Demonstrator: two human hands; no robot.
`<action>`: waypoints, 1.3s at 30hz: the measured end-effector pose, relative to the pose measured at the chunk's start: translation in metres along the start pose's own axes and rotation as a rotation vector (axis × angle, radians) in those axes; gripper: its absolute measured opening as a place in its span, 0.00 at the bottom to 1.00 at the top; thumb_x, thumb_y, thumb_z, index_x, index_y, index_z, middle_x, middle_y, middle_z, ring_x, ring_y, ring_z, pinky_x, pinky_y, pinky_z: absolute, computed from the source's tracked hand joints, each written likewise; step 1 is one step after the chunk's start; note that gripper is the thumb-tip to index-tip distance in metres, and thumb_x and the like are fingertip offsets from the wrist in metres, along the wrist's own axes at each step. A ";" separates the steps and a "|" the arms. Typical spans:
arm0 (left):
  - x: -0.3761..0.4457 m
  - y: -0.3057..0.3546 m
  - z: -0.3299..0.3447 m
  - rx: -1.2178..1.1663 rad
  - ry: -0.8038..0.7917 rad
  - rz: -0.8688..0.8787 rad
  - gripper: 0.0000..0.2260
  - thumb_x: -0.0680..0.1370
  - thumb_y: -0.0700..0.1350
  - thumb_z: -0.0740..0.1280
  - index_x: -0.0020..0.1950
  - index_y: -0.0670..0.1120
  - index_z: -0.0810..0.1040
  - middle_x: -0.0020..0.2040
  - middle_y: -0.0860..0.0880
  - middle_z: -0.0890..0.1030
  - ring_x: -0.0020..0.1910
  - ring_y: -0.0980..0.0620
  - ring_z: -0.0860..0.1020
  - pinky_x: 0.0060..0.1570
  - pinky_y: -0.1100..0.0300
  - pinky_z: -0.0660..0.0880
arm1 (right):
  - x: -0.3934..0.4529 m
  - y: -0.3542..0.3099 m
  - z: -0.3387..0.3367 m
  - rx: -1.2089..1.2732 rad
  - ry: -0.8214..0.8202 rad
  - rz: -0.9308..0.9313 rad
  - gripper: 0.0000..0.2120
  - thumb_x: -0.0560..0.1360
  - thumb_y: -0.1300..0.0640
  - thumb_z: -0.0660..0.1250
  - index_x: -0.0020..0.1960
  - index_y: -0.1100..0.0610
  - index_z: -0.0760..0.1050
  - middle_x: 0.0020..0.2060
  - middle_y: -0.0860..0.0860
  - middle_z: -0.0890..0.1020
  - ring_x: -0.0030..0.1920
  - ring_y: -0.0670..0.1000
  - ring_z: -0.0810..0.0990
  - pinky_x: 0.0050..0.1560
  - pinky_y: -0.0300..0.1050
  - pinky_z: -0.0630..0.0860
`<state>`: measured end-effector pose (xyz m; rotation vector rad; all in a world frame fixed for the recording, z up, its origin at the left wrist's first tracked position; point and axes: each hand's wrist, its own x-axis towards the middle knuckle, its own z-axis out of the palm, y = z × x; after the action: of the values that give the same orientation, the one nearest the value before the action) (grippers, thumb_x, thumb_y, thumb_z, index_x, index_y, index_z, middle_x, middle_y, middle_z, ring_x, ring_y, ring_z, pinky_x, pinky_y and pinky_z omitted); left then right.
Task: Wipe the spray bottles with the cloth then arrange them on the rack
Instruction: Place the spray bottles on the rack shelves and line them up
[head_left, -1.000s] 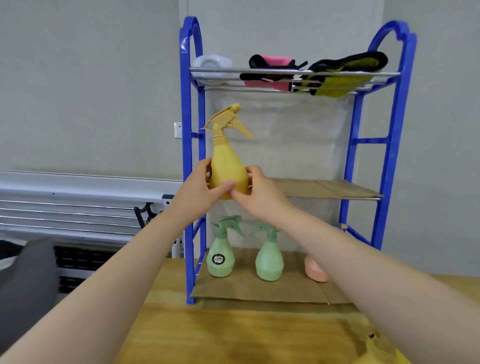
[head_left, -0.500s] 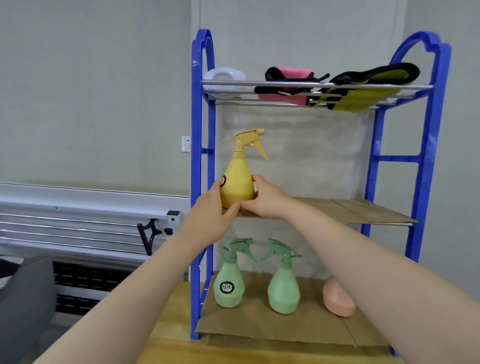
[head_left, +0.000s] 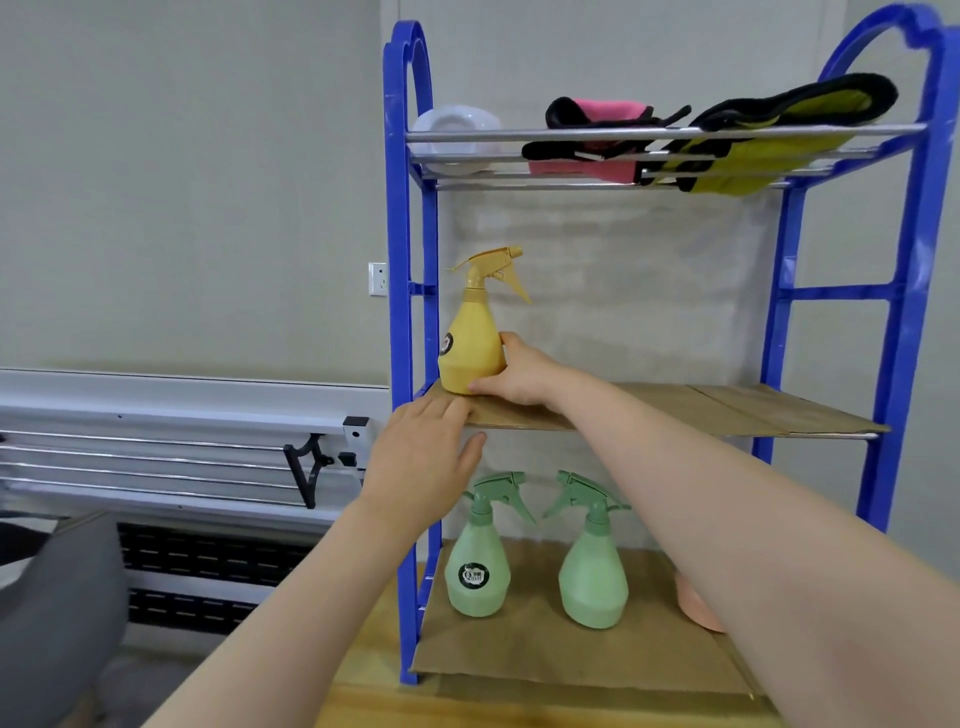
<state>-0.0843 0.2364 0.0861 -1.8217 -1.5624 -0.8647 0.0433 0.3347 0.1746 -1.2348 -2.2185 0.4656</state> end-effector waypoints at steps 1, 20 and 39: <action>0.000 0.000 0.000 0.009 0.004 0.002 0.12 0.79 0.54 0.60 0.54 0.48 0.75 0.51 0.51 0.78 0.51 0.49 0.75 0.54 0.56 0.70 | 0.000 0.000 0.000 -0.001 -0.003 0.004 0.43 0.72 0.44 0.74 0.77 0.53 0.53 0.69 0.54 0.71 0.66 0.56 0.73 0.64 0.50 0.71; -0.059 0.058 -0.034 -0.002 -0.056 -0.080 0.25 0.75 0.47 0.67 0.71 0.44 0.69 0.71 0.46 0.71 0.70 0.45 0.67 0.72 0.50 0.58 | -0.153 0.029 -0.035 -0.283 0.129 -0.098 0.25 0.78 0.49 0.64 0.72 0.55 0.64 0.66 0.56 0.71 0.67 0.56 0.71 0.66 0.48 0.69; -0.214 0.244 -0.018 -0.454 -0.352 -0.035 0.28 0.71 0.59 0.54 0.70 0.51 0.69 0.70 0.52 0.71 0.69 0.50 0.68 0.70 0.53 0.62 | -0.451 0.140 -0.032 -0.014 0.400 0.016 0.12 0.76 0.55 0.68 0.57 0.47 0.69 0.48 0.39 0.72 0.53 0.43 0.71 0.51 0.38 0.68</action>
<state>0.1330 0.0560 -0.0750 -2.3791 -1.7131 -1.0196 0.3476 0.0230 -0.0097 -1.2306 -1.8760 0.1865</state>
